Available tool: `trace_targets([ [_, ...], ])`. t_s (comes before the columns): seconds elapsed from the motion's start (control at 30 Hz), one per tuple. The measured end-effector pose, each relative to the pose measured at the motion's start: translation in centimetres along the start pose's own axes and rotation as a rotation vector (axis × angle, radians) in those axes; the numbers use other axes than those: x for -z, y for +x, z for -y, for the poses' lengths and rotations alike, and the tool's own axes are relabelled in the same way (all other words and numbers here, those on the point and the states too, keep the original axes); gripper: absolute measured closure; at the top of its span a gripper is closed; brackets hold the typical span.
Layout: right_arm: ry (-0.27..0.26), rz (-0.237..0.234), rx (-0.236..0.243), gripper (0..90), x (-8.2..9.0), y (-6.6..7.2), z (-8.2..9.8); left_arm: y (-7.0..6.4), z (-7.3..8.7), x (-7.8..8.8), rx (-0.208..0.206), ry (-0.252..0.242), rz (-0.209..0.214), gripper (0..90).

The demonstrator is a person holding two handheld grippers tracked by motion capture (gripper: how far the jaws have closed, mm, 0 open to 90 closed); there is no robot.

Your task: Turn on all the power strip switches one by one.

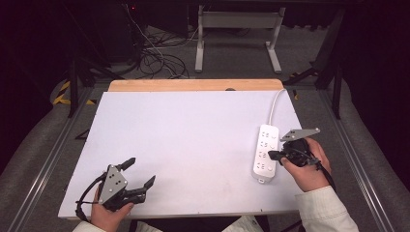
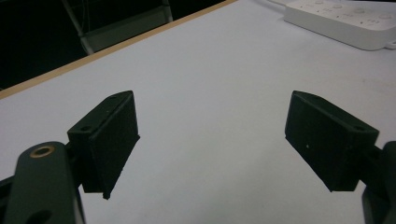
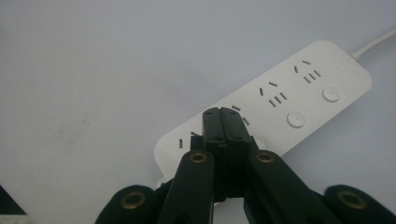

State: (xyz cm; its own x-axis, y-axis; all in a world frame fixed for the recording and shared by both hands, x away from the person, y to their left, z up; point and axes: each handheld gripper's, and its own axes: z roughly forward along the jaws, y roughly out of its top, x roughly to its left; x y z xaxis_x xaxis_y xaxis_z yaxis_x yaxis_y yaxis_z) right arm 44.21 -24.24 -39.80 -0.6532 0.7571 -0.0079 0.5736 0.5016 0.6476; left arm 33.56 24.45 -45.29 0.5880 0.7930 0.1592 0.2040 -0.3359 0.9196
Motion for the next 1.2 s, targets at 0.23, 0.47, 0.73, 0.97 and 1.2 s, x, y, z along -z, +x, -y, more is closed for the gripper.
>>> trace_targets([
  [0.23,0.023,0.01,-0.014,90.0,-0.8,-0.8,0.2,0.0,0.0,0.0,-0.007,0.001,-0.002,17.8],
  [0.47,0.05,0.021,-0.04,90.0,-2.3,-2.0,0.5,0.0,0.0,0.0,-0.001,0.0,-0.001,17.9],
  [0.73,0.068,0.029,-0.061,90.0,-3.2,-2.9,0.7,0.1,0.0,0.0,-0.01,0.0,-0.002,17.9],
  [0.97,0.085,0.027,-0.06,90.0,-3.9,-3.0,0.8,0.0,0.0,0.0,-0.01,0.001,-0.002,17.9],
  [1.2,0.098,0.031,-0.055,90.0,-4.2,-3.0,0.8,0.0,0.0,0.0,-0.01,0.001,-0.002,17.9],
])
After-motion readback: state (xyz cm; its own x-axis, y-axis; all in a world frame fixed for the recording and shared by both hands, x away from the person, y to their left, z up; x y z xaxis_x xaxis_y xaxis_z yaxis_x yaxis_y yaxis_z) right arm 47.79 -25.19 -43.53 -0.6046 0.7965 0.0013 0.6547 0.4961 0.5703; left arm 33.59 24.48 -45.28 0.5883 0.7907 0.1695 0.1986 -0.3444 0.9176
